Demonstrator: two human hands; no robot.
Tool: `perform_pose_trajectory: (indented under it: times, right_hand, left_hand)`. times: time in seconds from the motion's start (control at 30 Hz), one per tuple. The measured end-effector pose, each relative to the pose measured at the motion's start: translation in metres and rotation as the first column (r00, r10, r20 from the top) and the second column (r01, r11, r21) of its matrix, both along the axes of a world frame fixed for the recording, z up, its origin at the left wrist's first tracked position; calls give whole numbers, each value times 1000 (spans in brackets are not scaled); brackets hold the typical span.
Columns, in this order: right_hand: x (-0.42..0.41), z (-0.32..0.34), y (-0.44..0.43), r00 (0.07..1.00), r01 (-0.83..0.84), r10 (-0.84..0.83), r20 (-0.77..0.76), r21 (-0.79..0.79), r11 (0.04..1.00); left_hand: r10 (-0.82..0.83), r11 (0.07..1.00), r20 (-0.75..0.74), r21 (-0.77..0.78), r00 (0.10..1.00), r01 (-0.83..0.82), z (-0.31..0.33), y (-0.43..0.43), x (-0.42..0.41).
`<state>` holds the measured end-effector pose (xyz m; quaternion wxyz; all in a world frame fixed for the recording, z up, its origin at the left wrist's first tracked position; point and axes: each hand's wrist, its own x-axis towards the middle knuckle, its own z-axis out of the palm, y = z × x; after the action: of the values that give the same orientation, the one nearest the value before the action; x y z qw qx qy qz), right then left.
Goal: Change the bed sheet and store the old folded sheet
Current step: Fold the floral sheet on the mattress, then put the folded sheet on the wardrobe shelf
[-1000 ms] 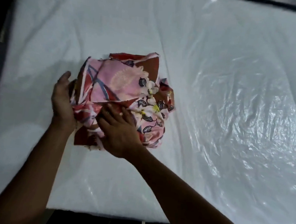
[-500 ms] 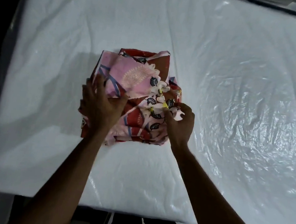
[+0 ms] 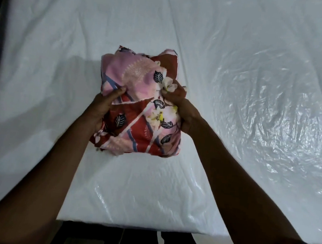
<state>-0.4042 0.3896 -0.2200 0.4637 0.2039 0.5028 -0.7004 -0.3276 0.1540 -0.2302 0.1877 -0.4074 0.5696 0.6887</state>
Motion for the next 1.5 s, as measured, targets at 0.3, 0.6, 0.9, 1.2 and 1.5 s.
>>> perform_pose_trajectory:
  times: [0.3,0.6,0.9,1.2,1.5]
  right_hand:
    - [40,16,58,995,97,-98,-9,-105,990]
    - [106,83,211,890,449,-455,-21,-130,884]
    - [229,143,439,630,746,-763,-146,-157,647]
    - [377,169,701,371,927,-878,-302,62,371]
    - [472,201,902,303,951,-855,-421,75,300]
  left_hand:
    - [-15,988,-15,151,1000,17,30,48,11]
    - [-376,879,-128,265,918,397,99,174,28]
    - [-639,725,-177,186,748,663,169,418,80]
    - [-732,633,-155,205,663,747,204,720,178]
    - [-820,459,-204,322,535,828,233,967,196]
